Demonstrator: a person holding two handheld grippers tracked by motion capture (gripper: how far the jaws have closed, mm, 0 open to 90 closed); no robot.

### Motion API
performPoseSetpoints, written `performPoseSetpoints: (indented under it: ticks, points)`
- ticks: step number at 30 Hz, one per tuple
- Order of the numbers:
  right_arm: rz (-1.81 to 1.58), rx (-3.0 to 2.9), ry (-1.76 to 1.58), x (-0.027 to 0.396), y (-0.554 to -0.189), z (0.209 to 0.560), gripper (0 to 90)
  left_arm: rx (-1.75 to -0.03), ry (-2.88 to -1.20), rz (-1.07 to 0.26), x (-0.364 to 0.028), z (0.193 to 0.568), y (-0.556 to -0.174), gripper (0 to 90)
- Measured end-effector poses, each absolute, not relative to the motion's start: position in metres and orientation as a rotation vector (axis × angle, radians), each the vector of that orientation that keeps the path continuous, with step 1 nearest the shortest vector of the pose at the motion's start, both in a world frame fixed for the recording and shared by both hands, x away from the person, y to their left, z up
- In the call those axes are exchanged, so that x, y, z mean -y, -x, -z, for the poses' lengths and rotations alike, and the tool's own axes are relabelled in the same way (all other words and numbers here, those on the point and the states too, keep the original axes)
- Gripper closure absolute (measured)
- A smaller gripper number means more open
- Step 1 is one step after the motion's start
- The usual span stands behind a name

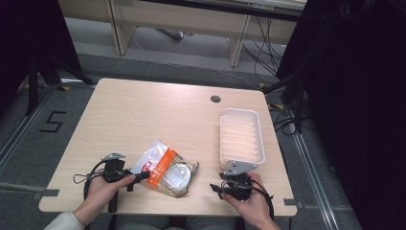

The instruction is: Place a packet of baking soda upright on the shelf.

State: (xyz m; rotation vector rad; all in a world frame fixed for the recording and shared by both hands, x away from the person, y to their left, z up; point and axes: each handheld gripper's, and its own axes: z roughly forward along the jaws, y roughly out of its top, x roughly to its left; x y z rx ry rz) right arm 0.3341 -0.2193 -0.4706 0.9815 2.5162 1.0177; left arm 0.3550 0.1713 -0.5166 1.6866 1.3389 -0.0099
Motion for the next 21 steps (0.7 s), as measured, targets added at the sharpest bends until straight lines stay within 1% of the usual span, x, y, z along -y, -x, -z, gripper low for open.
performPoseSetpoints:
  ticks: [3,8,14,17,21]
  points:
    - [-0.985,-2.548,-0.998,0.219,-0.333,0.468,45.9,-1.334,-1.687,0.036,-0.17,0.519,-0.358,44.9]
    - [-1.014,-2.519,-1.001,0.218,-0.333,0.47,45.9,-1.336,-1.689,0.034,-0.166,0.52,-0.361,46.5]
    - [-0.999,-2.533,-0.992,0.219,-0.333,0.469,45.7,-1.324,-1.691,0.052,-0.162,0.521,-0.364,52.0]
    - [-0.995,-2.533,-0.993,0.219,-0.333,0.469,45.7,-1.298,-1.7,0.06,-0.161,0.521,-0.364,59.4]
    - [-0.998,-2.524,-0.986,0.22,-0.334,0.469,45.6,-1.245,-1.736,0.028,-0.159,0.519,-0.364,70.2]
